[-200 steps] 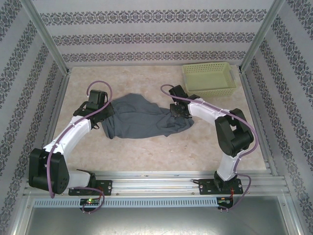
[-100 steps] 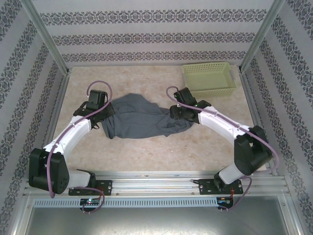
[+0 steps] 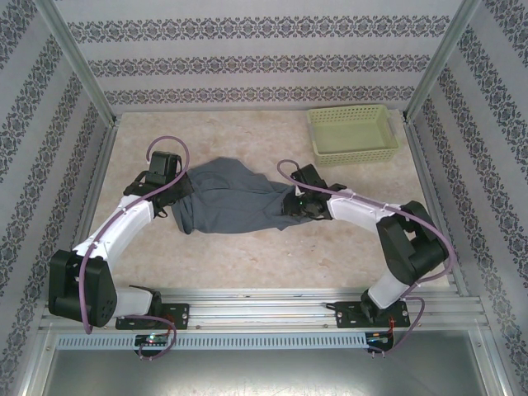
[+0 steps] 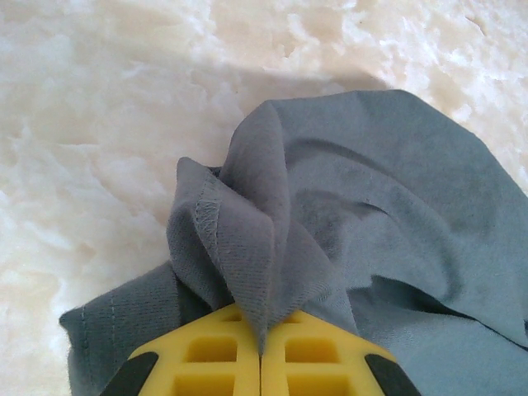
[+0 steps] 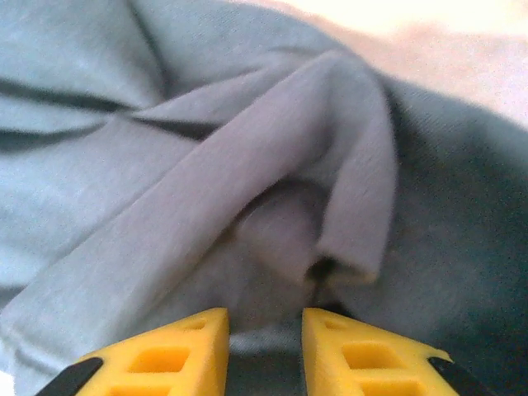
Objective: Fold the inside-out t-shirt
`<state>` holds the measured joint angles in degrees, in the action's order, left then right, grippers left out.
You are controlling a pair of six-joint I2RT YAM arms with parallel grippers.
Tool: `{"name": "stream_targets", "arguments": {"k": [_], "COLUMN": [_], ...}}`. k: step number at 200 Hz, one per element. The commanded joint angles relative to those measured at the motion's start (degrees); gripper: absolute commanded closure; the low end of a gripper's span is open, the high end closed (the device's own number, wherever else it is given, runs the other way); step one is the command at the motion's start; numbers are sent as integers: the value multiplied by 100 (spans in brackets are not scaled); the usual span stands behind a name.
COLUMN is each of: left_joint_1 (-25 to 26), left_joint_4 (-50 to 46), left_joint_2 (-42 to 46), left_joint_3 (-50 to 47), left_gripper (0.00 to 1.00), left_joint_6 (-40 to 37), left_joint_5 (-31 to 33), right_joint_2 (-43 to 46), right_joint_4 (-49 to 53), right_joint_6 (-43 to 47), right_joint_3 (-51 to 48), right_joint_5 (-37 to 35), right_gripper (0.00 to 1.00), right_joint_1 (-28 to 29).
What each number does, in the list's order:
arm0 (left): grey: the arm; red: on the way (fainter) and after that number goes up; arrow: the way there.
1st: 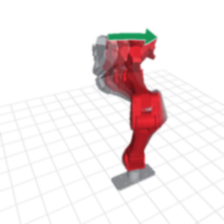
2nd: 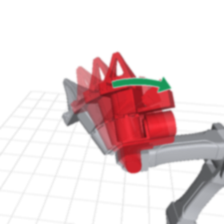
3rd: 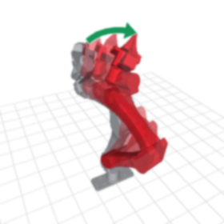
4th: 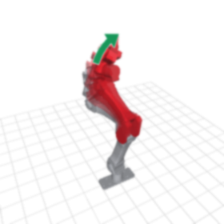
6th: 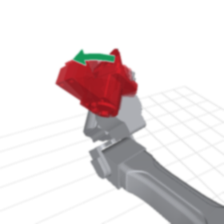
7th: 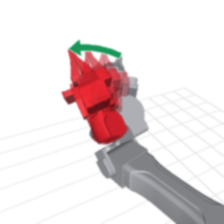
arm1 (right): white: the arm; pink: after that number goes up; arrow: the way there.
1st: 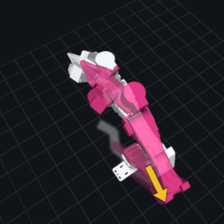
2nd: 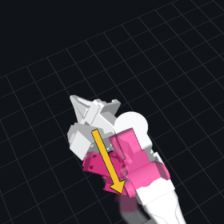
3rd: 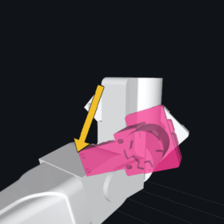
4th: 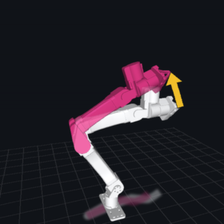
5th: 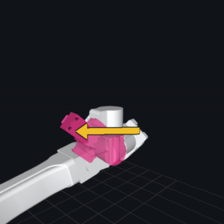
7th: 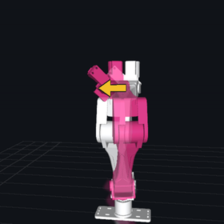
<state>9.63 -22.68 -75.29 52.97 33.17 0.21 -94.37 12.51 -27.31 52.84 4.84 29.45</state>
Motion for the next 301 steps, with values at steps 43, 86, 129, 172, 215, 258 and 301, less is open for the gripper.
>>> {"name": "stream_targets", "arguments": {"k": [43,86,129,172,215,258,301], "left_joint_1": [-58,-60,-62,-62,-60,-66,-66], "left_joint_4": [-61,-51,-65,-61,-97,-79,-15], "left_joint_2": [41,-4,25,27,102,230,281], "left_joint_3": [49,52,29,29,64,43,60], "left_gripper": [100,100,100,100,100,100,100], "left_joint_6": [-23,-25,-30,-13,11,65,94], "left_joint_5": [-5,-21,6,20,102,150,76], "right_joint_2": [-513,-620,-630,-337,515,1596,2112], "right_joint_4": [-241,-143,61,245,501,727,954], "right_joint_6": [143,210,268,326,249,63,0], "right_joint_3": [401,652,802,754,565,289,394], "right_joint_5": [-21,-22,-164,-294,-463,-401,-267], "right_gripper": [60,71,84,95,100,100,100], "right_joint_1": [-81,10,71,96,72,-68,-271]}}
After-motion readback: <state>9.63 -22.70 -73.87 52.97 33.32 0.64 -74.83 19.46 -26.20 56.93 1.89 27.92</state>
